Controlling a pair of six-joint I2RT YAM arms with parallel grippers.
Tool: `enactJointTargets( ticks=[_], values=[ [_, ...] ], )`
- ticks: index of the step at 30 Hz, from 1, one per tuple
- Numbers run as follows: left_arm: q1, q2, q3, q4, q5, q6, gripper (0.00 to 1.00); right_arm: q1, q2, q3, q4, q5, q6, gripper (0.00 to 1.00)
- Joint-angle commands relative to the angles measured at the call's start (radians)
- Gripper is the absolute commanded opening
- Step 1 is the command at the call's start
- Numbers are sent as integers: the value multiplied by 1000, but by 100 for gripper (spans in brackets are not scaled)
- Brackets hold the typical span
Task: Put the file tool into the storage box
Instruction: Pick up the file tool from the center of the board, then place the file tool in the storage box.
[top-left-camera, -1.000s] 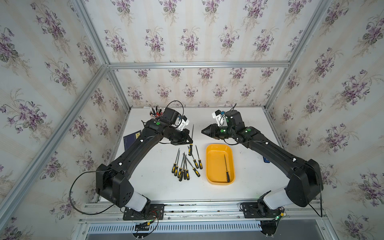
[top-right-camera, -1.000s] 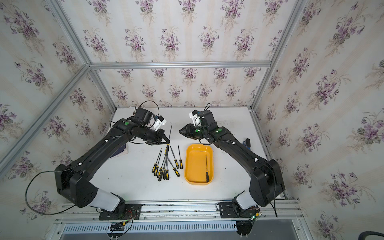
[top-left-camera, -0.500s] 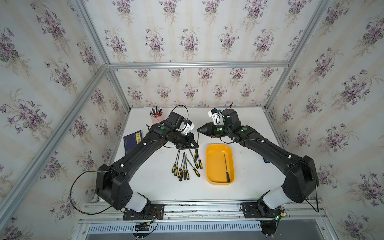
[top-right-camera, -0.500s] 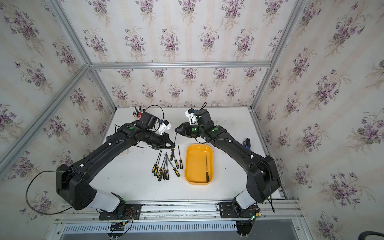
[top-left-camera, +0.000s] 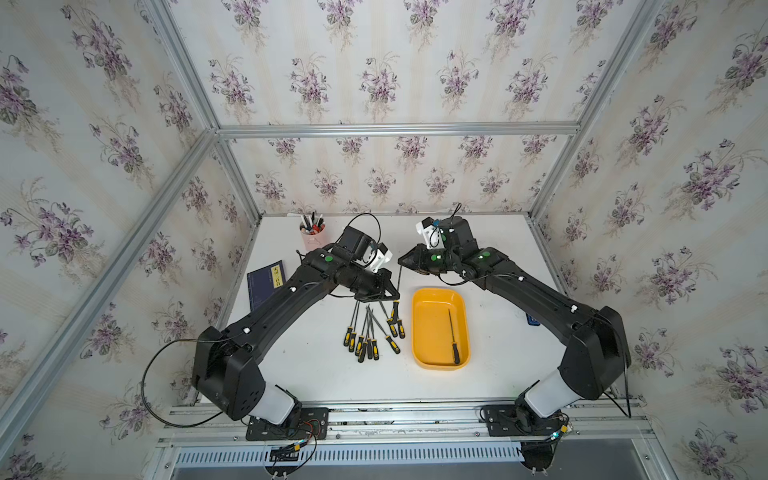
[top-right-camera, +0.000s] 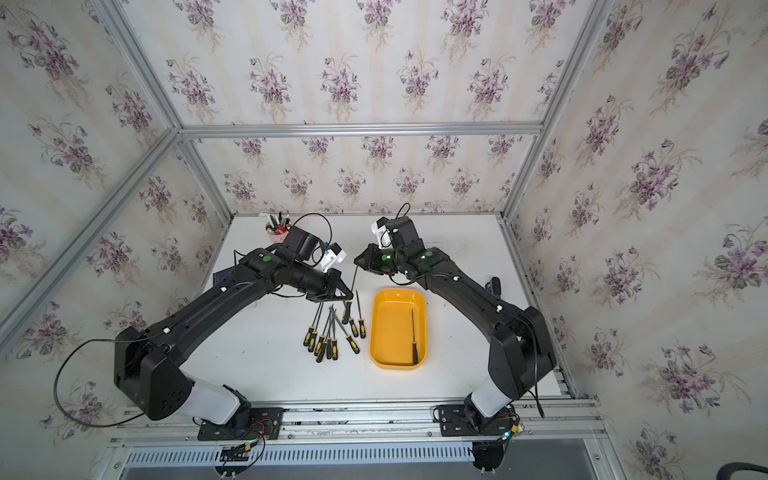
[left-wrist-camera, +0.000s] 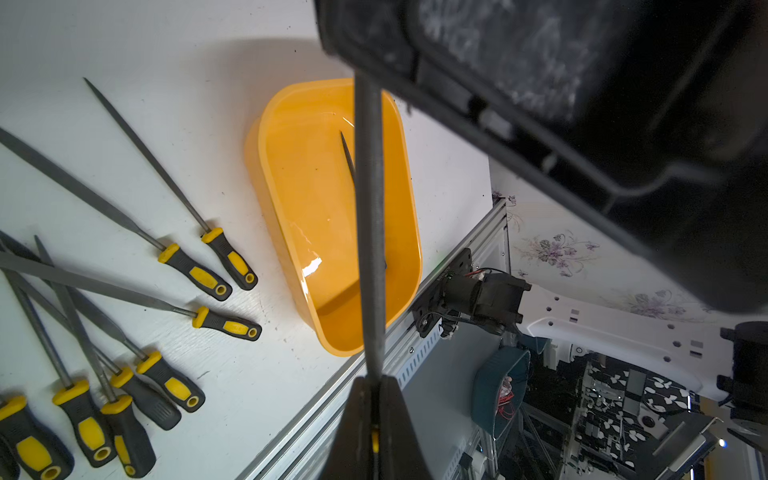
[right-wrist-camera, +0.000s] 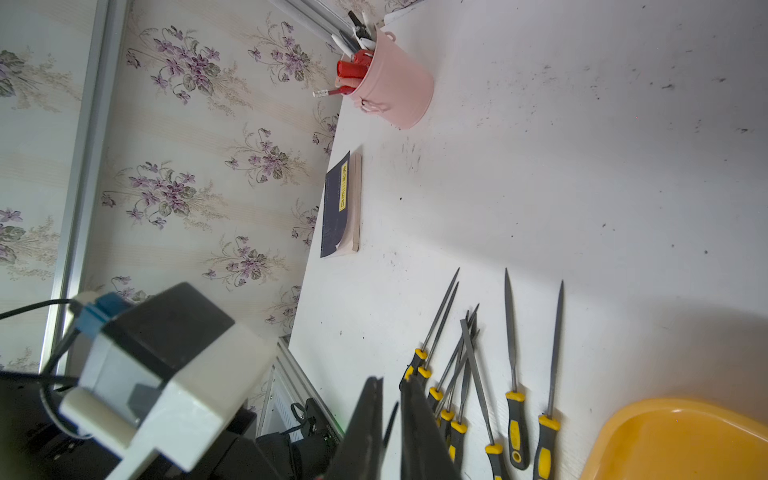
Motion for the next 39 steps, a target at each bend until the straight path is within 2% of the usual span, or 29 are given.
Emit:
enactJointTargets(
  ticks=[1, 5, 8, 10, 12, 14, 18, 26, 27, 30, 34, 39],
  values=[
    [-2, 5, 4, 19, -7, 4, 0, 1, 9, 6, -17, 16, -16, 7],
    [-2, 16, 6, 25, -4, -1, 0, 1, 13, 19, -40, 23, -25, 0],
    [-4, 25, 9, 25, -10, 0, 0, 1, 14, 26, -57, 28, -32, 0],
    [-4, 35, 15, 17, -22, -2, 6, 1, 12, 28, -74, 40, -37, 0],
    [-3, 44, 21, 11, -21, -4, 20, 0, 11, 35, -111, 72, -49, 0],
    [-3, 49, 28, 12, -22, -8, 47, -1, 16, 55, -166, 111, -73, 0],
    [3, 61, 59, -13, -25, -3, 70, -5, 27, 106, -282, 189, -141, 0],
    [33, 56, 88, -47, -33, 9, 82, -42, 31, 127, -463, 295, -283, 0],
    [40, 56, 89, -53, -34, 13, 82, -79, 37, 121, -485, 314, -306, 0],
    [57, 60, 88, -63, -35, 24, 83, -85, 68, 111, -539, 373, -342, 0],
    [72, 62, 82, -64, -31, 31, 83, -85, 97, 86, -534, 400, -342, 0],
    [85, 62, 65, -68, -40, 40, 83, -88, 123, 37, -501, 372, -336, 0]
  ],
)
